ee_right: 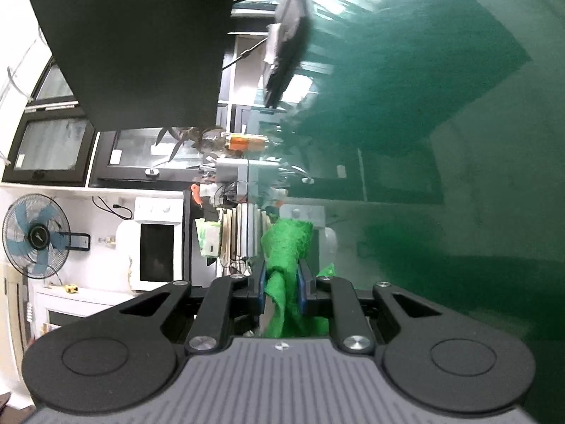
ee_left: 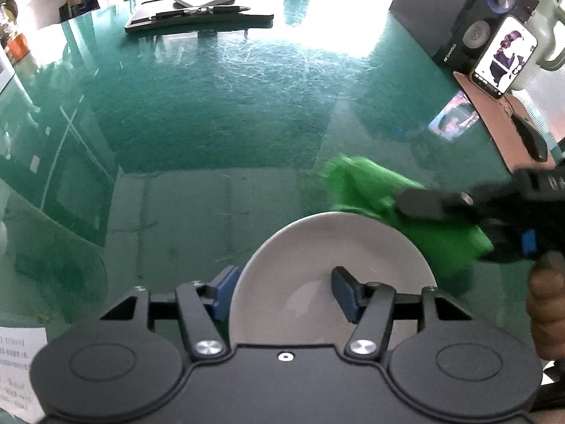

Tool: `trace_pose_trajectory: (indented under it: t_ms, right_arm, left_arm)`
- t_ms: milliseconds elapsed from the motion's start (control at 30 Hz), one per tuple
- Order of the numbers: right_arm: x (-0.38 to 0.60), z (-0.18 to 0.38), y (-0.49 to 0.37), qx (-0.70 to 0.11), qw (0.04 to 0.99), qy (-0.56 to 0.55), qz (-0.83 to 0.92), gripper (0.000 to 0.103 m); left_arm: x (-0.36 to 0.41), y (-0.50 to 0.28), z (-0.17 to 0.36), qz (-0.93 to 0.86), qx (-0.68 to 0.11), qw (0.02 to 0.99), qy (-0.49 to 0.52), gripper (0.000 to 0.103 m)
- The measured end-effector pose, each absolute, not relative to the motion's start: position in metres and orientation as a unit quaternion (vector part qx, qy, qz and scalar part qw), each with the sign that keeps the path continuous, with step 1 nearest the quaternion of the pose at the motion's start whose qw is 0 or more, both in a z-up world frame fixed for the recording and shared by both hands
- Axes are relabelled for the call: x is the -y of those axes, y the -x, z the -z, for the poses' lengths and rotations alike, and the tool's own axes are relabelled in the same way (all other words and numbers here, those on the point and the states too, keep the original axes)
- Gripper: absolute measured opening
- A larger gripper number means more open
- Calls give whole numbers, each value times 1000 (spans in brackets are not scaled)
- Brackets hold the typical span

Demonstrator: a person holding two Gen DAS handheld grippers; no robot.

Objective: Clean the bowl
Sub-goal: 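Sweep the cloth across the bowl's rim with the right gripper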

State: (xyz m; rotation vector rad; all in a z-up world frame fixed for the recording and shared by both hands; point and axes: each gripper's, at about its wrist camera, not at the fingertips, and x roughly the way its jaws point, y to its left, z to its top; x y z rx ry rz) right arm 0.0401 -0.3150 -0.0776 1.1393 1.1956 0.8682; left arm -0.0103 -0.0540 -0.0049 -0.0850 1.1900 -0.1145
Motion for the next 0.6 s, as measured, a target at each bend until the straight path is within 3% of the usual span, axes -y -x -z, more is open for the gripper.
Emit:
trace_pose_trajectory:
  t_ms: [367,600]
  right_arm:
    - [256,95,-67,-524,561,-515,-382,18]
    - [307,94,-47,-526,563,-527,-358,18]
  left_arm:
    - [56,10,4,56,-562,825,33,60]
    - [62,12,6,68,-561,825,19,68]
